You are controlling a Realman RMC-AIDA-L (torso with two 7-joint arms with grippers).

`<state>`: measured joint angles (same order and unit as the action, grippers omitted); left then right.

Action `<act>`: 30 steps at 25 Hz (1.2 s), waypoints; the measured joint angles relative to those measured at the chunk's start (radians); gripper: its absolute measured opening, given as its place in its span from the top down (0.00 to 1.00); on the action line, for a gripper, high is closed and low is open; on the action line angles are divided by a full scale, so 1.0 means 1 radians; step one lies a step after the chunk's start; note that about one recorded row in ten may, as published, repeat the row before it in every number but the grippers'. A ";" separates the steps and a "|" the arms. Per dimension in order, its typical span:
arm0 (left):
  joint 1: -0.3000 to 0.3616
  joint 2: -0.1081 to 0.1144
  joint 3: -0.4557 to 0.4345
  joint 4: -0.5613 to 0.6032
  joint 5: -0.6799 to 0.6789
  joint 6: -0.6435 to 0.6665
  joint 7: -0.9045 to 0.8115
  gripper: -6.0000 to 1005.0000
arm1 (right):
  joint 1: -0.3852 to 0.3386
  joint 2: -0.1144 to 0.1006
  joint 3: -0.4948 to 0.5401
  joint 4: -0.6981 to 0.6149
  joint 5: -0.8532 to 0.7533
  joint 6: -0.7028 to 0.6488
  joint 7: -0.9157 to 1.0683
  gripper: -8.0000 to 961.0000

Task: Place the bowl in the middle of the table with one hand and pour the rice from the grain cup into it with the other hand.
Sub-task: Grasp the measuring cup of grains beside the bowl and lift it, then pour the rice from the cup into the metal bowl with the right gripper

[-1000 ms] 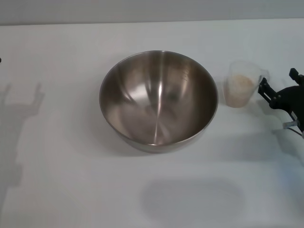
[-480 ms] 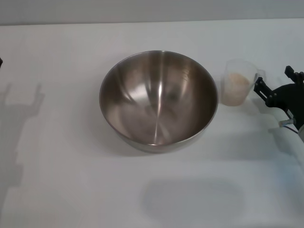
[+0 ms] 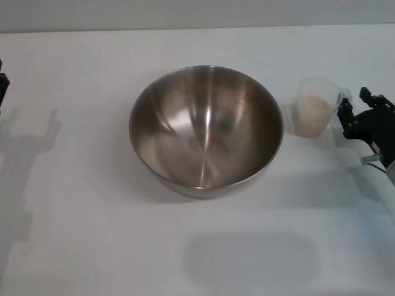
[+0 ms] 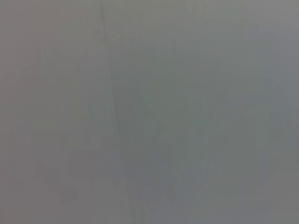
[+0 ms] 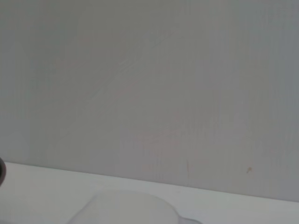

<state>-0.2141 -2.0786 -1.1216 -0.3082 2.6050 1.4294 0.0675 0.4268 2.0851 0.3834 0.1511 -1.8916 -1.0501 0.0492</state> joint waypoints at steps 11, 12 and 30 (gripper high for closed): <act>-0.006 0.000 0.017 0.001 -0.005 -0.012 0.000 0.20 | -0.016 0.002 0.002 0.003 0.001 -0.033 -0.015 0.72; -0.006 0.000 0.017 0.001 -0.005 -0.012 0.000 0.20 | -0.016 0.002 0.002 0.003 0.001 -0.033 -0.015 0.77; 0.000 0.000 0.018 0.009 -0.005 -0.012 0.000 0.20 | -0.101 0.002 0.021 0.048 0.006 -0.352 -0.078 0.98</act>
<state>-0.2138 -2.0785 -1.1032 -0.2991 2.6002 1.4173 0.0675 0.3259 2.0875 0.4046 0.1994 -1.8860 -1.4016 -0.0287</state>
